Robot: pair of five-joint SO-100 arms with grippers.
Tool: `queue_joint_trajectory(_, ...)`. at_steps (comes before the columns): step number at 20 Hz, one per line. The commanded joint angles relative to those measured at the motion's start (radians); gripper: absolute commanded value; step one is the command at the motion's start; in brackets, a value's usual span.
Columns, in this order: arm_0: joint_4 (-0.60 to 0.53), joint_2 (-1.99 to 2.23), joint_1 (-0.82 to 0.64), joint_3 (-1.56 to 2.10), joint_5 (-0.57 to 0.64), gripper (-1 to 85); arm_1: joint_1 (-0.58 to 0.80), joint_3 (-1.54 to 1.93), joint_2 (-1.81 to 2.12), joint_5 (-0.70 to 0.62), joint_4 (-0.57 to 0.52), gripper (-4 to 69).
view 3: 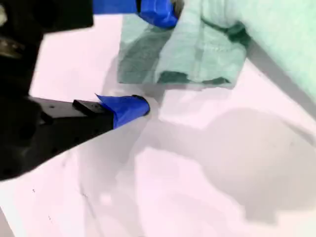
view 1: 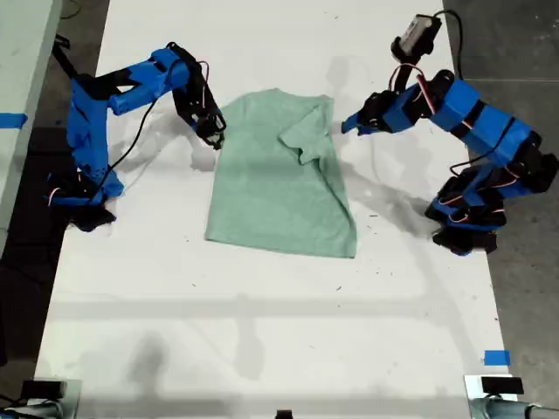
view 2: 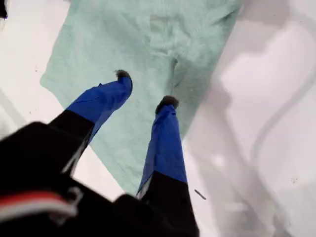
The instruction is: Fold t-shirt
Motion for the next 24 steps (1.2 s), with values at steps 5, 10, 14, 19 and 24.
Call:
queue_joint_trajectory(5, 0.12, 0.037, -0.051, -0.179, 0.017, 0.0, -0.002, 0.043, 0.164, 0.018, 0.052, 6.3)
queue_joint_trajectory(10, 0.224, 0.129, 0.072, -0.393, -0.003, -0.1, -0.002, 0.175, 0.255, 0.064, 0.057, 5.6)
queue_joint_trajectory(14, 0.051, 0.146, 0.198, -0.423, 0.009, -0.1, -0.021, 0.256, 0.324, 0.087, 0.077, 5.7)
queue_joint_trajectory(19, -0.267, -0.006, 0.293, -0.431, 0.051, 6.9, -0.106, 0.295, 0.344, 0.149, 0.084, 11.7)
queue_joint_trajectory(24, -0.245, 0.123, 0.285, -0.428, 0.167, 31.7, -0.201, 0.39, 0.371, 0.204, 0.055, 21.4)
